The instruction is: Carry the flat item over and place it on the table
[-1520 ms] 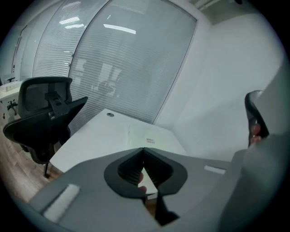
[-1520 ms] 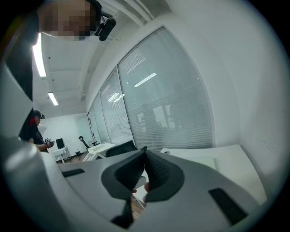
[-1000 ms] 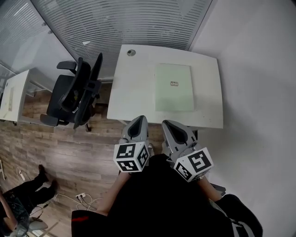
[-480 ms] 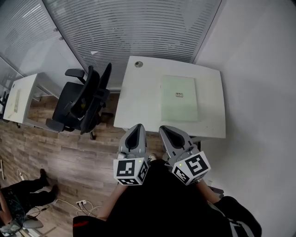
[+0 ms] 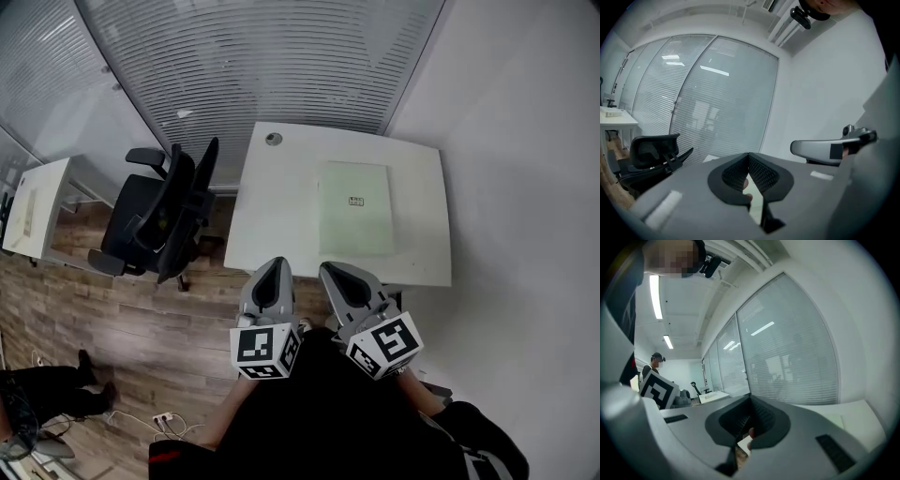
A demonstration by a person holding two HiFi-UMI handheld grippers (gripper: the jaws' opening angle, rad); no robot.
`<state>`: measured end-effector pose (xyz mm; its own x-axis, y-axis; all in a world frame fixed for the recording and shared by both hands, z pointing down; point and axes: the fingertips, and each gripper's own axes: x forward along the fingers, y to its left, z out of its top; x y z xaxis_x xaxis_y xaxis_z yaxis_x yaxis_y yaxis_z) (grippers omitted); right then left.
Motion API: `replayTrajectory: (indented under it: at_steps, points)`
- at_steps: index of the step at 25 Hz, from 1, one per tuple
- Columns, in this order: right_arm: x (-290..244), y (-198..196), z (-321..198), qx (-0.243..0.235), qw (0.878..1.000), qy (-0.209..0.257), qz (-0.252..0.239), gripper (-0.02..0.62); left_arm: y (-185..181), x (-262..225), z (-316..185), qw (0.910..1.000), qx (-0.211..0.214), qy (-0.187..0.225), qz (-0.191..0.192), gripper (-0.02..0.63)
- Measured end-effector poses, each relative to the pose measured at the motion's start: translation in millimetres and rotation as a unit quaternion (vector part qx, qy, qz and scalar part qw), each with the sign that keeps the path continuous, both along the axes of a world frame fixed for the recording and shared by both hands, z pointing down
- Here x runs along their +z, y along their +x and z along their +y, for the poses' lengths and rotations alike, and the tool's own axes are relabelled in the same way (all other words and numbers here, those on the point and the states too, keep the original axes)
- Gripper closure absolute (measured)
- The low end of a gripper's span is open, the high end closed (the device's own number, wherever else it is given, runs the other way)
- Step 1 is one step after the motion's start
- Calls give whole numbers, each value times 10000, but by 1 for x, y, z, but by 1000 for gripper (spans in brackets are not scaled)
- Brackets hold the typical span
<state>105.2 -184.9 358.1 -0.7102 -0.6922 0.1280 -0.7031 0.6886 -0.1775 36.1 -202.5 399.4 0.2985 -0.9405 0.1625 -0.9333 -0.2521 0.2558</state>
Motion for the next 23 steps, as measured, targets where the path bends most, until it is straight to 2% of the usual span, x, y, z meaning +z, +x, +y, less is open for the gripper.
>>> replayTrajectory:
  at_steps: [9,23]
  points:
    - [4,17,-8,118,9999,-66,55,595,14,3,-8,10000,57,-16,75,600]
    - [11,23,-11,216,9996,-188,42,595,27,6,-12,9995,297,-48,-51,600]
